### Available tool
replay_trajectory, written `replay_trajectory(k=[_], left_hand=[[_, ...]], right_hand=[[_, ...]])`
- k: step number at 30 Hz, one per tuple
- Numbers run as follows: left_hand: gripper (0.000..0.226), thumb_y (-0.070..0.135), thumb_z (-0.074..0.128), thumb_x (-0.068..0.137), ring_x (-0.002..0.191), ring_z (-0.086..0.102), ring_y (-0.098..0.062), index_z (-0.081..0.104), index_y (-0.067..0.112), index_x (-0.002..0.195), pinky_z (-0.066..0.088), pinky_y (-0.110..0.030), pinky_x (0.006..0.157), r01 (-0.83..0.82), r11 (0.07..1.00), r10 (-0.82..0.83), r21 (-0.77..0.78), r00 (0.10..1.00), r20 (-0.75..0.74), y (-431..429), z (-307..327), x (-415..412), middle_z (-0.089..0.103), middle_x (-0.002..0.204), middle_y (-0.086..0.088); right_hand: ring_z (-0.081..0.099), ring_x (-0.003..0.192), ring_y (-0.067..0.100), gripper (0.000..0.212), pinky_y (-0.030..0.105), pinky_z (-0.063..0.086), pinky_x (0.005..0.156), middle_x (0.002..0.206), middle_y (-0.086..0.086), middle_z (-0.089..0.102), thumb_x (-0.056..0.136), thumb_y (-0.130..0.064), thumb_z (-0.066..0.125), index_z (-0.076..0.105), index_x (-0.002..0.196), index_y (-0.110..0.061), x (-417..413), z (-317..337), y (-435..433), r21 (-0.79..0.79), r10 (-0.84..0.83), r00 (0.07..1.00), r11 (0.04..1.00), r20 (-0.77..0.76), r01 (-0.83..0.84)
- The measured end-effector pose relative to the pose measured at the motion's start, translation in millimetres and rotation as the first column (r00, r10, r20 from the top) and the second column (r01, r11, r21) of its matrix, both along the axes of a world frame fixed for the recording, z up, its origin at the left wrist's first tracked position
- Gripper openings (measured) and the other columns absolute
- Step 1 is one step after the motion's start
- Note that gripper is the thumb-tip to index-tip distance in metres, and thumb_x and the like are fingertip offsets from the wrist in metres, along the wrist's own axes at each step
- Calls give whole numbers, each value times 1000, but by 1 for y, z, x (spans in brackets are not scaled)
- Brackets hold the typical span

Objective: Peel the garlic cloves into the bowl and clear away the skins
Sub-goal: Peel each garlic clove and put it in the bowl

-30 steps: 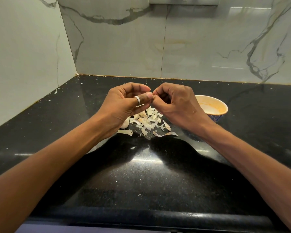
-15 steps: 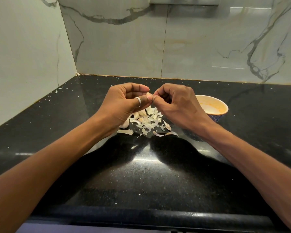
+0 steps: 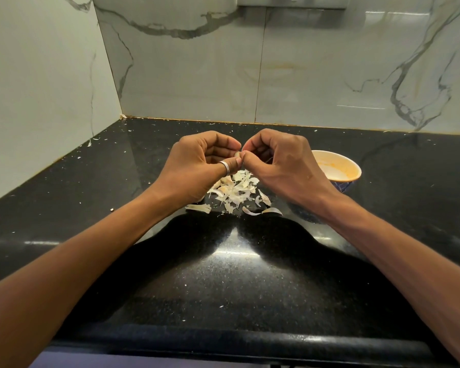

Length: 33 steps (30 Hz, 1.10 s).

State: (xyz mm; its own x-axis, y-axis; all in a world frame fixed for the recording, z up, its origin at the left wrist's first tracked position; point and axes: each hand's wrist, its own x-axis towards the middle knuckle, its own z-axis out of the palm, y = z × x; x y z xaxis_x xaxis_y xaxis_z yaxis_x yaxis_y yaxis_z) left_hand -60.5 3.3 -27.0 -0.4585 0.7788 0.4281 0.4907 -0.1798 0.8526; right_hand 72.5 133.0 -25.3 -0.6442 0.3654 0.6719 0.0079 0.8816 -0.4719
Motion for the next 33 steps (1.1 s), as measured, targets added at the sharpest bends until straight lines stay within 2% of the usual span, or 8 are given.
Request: replay_trajectory(k=[4, 7, 11, 14, 17, 23, 29, 33], left_hand=[[25, 6, 78, 85, 92, 75, -24, 70, 6, 109, 61, -42, 88, -6, 1000, 6, 0, 1000, -17, 1, -2, -1, 75, 96, -11], [26, 6, 79, 85, 91, 75, -22, 70, 7, 109, 61, -40, 87, -12, 1000, 12, 0, 1000, -14, 1, -1, 0, 76, 95, -9], [27, 5, 79, 84, 91, 75, -21, 71, 8, 110, 61, -36, 86, -2, 1000, 2, 9, 999, 40, 1, 0, 2, 76, 96, -9], [28, 5, 79, 84, 92, 75, -19, 71, 8, 110, 61, -30, 83, 12, 1000, -14, 23, 996, 92, 0, 1, 4, 77, 96, -8], [29, 2, 77, 84, 93, 75, -19, 70, 6, 112, 60, -27, 83, 13, 999, -18, 37, 988, 151, -1, 4, 4, 77, 99, -10], [31, -2, 74, 86, 96, 75, -20, 67, 5, 115, 59, -26, 83, 20, 998, -31, 52, 973, 227, -4, 8, 2, 76, 103, -9], [30, -3, 71, 87, 100, 74, -19, 67, 6, 116, 59, -26, 83, 37, 998, -49, 52, 969, 243, -4, 8, 3, 76, 105, -8], [25, -2, 69, 89, 100, 74, -20, 68, 4, 113, 59, -26, 84, 42, 997, -57, 62, 963, 263, -5, 9, 4, 76, 105, -9]], right_hand=[[66, 66, 10, 13, 31, 56, 64, 75, -4, 71, 92, -23, 74, 74, 88, -11, 1, 0, 1, 52, 20, 1000, 998, 2, -20], [63, 63, 9, 12, 28, 54, 61, 72, -6, 69, 92, -22, 73, 74, 84, -14, 0, 1, 0, 0, -11, 1000, 1000, 21, 11], [71, 66, 17, 12, 38, 61, 66, 76, 5, 75, 93, -20, 69, 73, 85, -11, -1, 4, 3, -295, 55, 995, 955, 86, -27], [67, 67, 15, 12, 30, 56, 64, 84, 15, 75, 96, -11, 66, 72, 87, -6, -1, 7, 2, -558, 156, 987, 823, 45, -104], [63, 64, 13, 12, 24, 53, 60, 75, 8, 69, 97, -5, 63, 71, 89, -3, 0, 9, 2, -651, 158, 987, 749, -4, -123], [63, 61, 14, 10, 25, 52, 57, 73, 6, 68, 95, -2, 64, 71, 88, -1, 3, 14, 1, -670, 134, 990, 732, -36, -123], [66, 63, 15, 7, 27, 52, 55, 76, 9, 72, 91, -6, 70, 73, 90, 0, 4, 14, 1, -607, 97, 995, 792, 19, -66], [68, 68, 13, 9, 26, 52, 54, 88, 16, 76, 88, -1, 72, 72, 92, -9, 6, 14, 1, -549, 99, 995, 833, 30, -66]])
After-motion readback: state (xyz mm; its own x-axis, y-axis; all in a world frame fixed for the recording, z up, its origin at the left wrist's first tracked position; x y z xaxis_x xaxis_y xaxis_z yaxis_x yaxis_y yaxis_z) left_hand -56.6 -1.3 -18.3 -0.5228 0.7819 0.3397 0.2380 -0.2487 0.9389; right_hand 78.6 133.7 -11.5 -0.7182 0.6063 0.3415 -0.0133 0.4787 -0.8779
